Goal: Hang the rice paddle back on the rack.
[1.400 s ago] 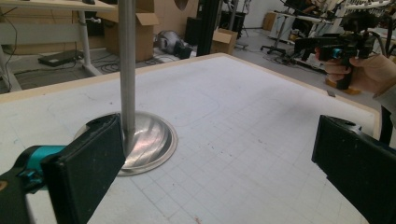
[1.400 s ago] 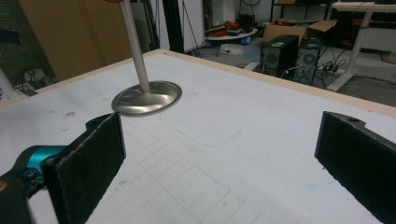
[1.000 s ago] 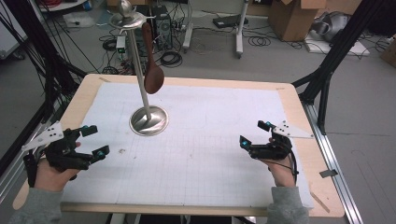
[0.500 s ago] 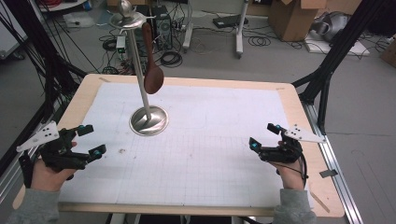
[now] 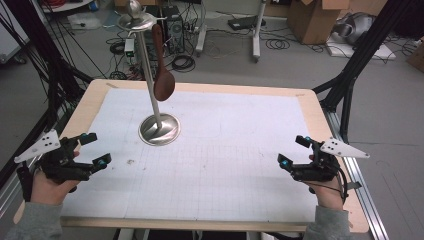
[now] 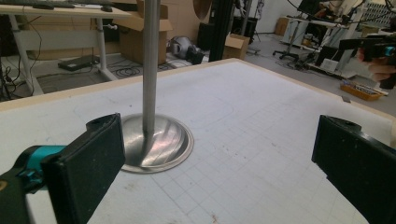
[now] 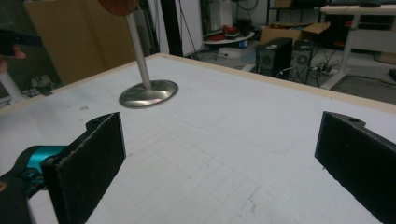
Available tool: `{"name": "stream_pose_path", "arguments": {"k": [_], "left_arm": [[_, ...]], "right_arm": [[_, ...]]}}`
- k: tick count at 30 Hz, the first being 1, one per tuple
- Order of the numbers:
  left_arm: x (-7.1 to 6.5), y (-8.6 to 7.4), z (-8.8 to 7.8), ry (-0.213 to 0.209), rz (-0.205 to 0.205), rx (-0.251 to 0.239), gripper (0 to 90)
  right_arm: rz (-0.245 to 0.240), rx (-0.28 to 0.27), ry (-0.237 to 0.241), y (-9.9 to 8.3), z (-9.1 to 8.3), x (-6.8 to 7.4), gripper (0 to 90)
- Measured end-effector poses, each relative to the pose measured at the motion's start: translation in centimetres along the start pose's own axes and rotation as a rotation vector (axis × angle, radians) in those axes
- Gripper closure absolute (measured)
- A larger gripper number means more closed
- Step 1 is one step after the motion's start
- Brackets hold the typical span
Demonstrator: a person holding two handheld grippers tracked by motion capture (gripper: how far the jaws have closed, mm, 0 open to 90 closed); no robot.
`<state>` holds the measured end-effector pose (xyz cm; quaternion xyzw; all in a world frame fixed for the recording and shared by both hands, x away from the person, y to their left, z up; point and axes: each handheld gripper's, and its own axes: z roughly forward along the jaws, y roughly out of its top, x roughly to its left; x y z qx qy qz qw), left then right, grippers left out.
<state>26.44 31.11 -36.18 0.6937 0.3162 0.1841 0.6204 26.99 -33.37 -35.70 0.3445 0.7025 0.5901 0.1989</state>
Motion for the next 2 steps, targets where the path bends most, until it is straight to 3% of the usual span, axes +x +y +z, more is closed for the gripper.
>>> {"name": "stream_pose_path", "arguments": {"k": [2], "left_arm": [[-0.04,-0.01,0.04,-0.002,0.001,0.002,3.1]], "right_arm": [[0.003,-0.019,0.014,0.23,-0.29,0.06,0.6]]}}
